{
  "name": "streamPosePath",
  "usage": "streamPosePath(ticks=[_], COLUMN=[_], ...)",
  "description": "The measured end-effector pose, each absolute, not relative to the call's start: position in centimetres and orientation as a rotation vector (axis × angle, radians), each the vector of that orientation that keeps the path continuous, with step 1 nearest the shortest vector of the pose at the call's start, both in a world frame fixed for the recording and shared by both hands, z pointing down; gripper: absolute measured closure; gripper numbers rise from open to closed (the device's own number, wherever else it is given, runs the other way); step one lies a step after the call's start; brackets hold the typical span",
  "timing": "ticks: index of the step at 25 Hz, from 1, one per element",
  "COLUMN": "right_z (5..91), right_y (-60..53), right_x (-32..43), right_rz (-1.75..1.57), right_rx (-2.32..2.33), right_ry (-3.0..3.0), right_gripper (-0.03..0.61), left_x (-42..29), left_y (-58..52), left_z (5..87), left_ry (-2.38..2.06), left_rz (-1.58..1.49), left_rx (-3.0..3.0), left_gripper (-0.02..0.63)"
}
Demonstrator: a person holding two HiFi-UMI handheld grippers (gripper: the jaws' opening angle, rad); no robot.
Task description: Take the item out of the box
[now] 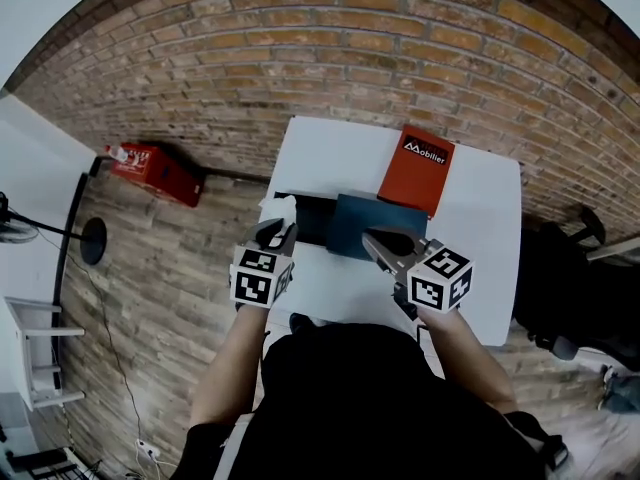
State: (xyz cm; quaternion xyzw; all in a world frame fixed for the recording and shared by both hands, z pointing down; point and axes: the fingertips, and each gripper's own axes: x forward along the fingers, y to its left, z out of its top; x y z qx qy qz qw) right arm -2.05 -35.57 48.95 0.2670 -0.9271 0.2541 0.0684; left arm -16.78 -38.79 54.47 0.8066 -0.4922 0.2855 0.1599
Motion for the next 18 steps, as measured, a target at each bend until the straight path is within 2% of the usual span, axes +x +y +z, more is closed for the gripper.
streamPosePath(ticks=[5, 11, 18], right_z=[47.8, 44.5, 41.5], right_y=[-36.7, -36.9, -36.1], right_x=[-5.0, -10.3, -13.1], right_rz=[0.746, 0.595, 0.407], right_rx=[0.814, 0.750, 0.700], right_ry=[-2.820, -2.893, -2.917], right_gripper=[0.578, 0.577, 0.580], left_x=[-19.9, -24.3, -27.5], left_y=[-38.5, -38.1, -37.5], left_z=[50.4, 45.6, 40.5], left_ry=[-1.452, -1.517, -1.543], left_rz=[0.733, 0.581, 0.378], left_rx=[2.361, 2.406, 2.491], left_gripper=[0.534, 0.534, 0.534])
